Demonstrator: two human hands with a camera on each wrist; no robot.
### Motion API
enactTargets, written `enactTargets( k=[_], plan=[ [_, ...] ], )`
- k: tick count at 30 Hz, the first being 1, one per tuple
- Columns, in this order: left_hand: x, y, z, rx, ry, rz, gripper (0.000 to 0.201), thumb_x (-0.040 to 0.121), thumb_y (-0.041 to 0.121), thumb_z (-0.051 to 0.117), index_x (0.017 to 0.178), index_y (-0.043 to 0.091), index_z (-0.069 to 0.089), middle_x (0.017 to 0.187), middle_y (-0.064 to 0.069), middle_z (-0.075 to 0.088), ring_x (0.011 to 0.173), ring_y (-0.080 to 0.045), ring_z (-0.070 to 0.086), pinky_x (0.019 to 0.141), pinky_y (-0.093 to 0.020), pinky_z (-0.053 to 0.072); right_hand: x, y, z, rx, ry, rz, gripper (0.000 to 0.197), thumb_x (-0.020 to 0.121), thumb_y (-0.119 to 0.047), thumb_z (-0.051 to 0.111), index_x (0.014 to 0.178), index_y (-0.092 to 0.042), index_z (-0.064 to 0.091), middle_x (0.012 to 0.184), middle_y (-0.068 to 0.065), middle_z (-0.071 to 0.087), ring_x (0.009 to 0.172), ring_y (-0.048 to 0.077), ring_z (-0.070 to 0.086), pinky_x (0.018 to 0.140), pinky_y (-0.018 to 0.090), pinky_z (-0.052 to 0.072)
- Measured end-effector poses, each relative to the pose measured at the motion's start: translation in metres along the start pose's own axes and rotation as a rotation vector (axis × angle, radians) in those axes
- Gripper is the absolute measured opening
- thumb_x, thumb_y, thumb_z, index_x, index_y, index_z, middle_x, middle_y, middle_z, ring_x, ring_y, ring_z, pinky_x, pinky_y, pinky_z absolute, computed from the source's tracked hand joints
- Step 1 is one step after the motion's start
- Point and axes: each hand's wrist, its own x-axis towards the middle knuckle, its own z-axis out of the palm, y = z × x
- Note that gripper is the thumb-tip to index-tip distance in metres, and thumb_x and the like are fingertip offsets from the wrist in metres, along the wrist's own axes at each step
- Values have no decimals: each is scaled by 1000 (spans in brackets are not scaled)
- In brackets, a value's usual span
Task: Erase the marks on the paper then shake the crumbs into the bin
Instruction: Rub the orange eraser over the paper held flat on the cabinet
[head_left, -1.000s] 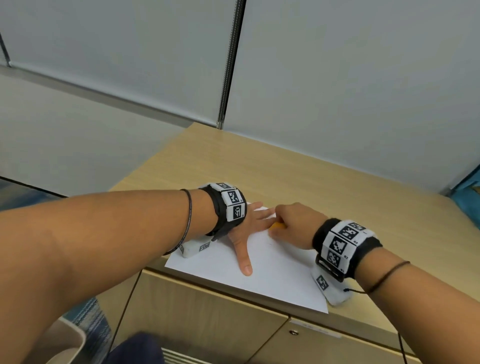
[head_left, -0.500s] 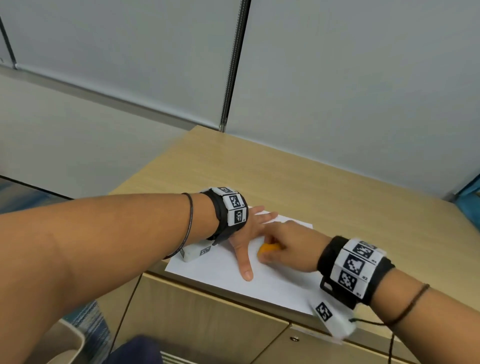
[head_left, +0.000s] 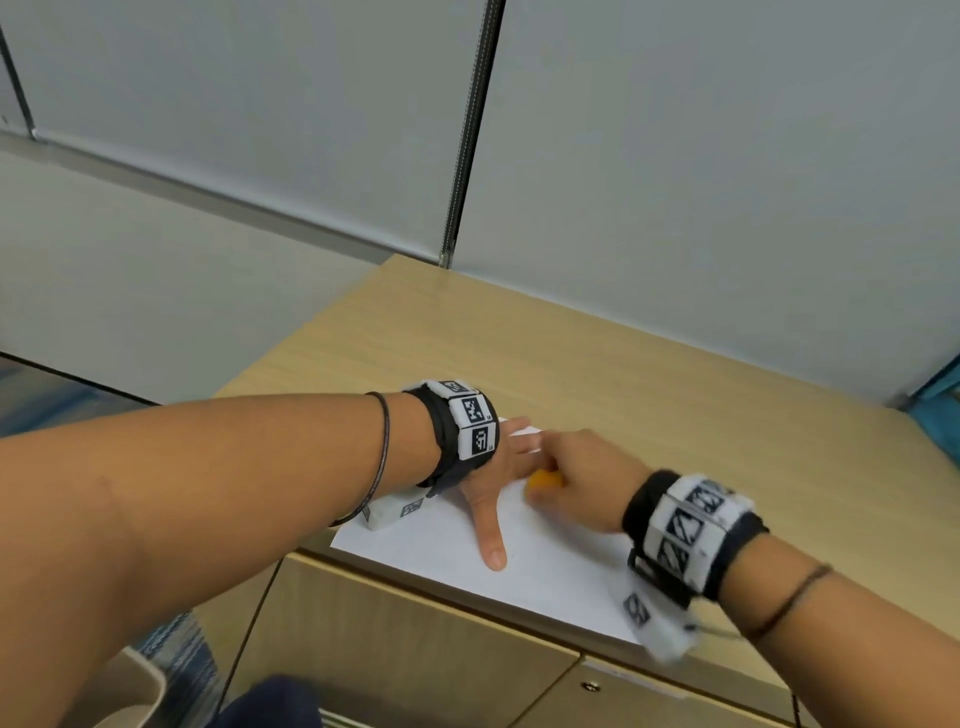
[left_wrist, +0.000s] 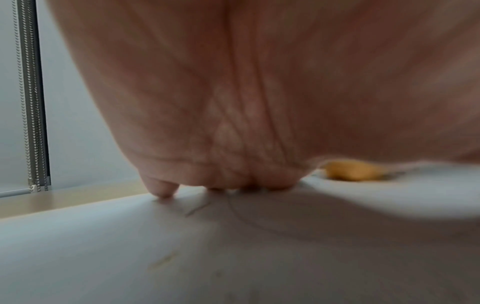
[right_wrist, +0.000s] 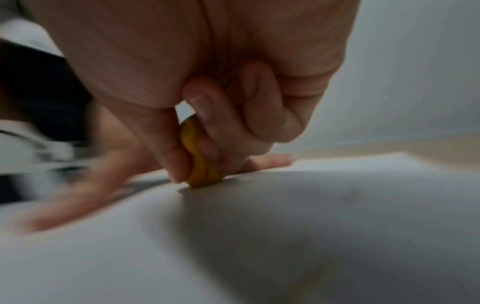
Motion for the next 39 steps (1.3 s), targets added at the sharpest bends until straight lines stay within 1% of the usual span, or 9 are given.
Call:
enactTargets(
  k=[3, 7, 12, 17, 21, 26, 30, 35, 39],
  plan=[
    [2, 0, 0, 11, -5, 24, 145, 55, 84, 73, 153, 39, -25, 159, 10, -37, 149, -23, -28, 116, -70, -3, -14, -10, 11, 58, -90, -78, 21, 86, -36, 64, 88, -16, 57, 85, 3, 65, 75, 20, 59, 68, 36, 51],
    [5, -3, 2, 15, -2, 30, 146, 53, 88, 69, 149, 41, -30, 158, 13, -37, 149, -23, -28, 115, -70, -6, 10, 19, -7, -81, 6, 93, 16, 88, -34, 57, 88, -18, 56, 86, 2, 62, 80, 24, 59, 65, 31, 45],
    [8, -4, 3, -1, -13, -5, 153, 44, 90, 71, 151, 42, -27, 159, 12, -37, 149, -25, -28, 116, -70, -2, -16, -16, 14, 69, -98, -153, 16, 85, -38, 63, 92, -25, 55, 87, -2, 64, 77, 17, 60, 68, 34, 52],
    [4, -3, 3, 11, 28, 40, 146, 53, 86, 71, 151, 39, -28, 159, 12, -36, 150, -25, -26, 115, -70, -4, 10, 19, -8, -83, 28, 85, 15, 89, -34, 56, 87, -20, 52, 86, 3, 61, 79, 24, 59, 66, 31, 44],
    [4, -2, 0, -9, -12, 7, 153, 46, 87, 74, 151, 42, -28, 158, 12, -38, 149, -23, -28, 117, -67, -5, -16, -19, 14, 48, -88, -148, 15, 86, -33, 61, 85, -28, 48, 85, -1, 63, 75, 18, 58, 68, 35, 50],
    [3, -1, 0, 36, 9, 40, 144, 57, 86, 69, 151, 37, -28, 159, 12, -36, 149, -23, -28, 115, -68, -7, 10, 22, -10, -82, 33, 93, 18, 88, -35, 57, 88, -17, 56, 86, 3, 62, 80, 26, 59, 67, 32, 46],
    [5, -3, 1, 18, -15, 16, 145, 55, 85, 72, 152, 40, -26, 157, 14, -40, 147, -21, -33, 117, -67, -7, -14, -15, 12, 49, -99, -133, 16, 82, -37, 62, 88, -25, 53, 86, -1, 64, 77, 18, 61, 70, 37, 54],
    [5, -2, 4, 26, 26, 42, 144, 56, 86, 70, 152, 38, -27, 160, 12, -35, 149, -23, -28, 115, -70, -7, 12, 19, -11, -63, -5, 73, 16, 86, -35, 59, 84, -20, 56, 85, 1, 63, 82, 26, 62, 71, 35, 51],
    [11, -6, 6, -10, -1, -14, 158, 35, 96, 67, 151, 43, -27, 158, 14, -38, 149, -22, -28, 116, -69, -4, -11, -11, 13, 11, -77, -159, 20, 82, -37, 59, 97, -23, 58, 89, -1, 66, 80, 19, 62, 72, 39, 54]
  ],
)
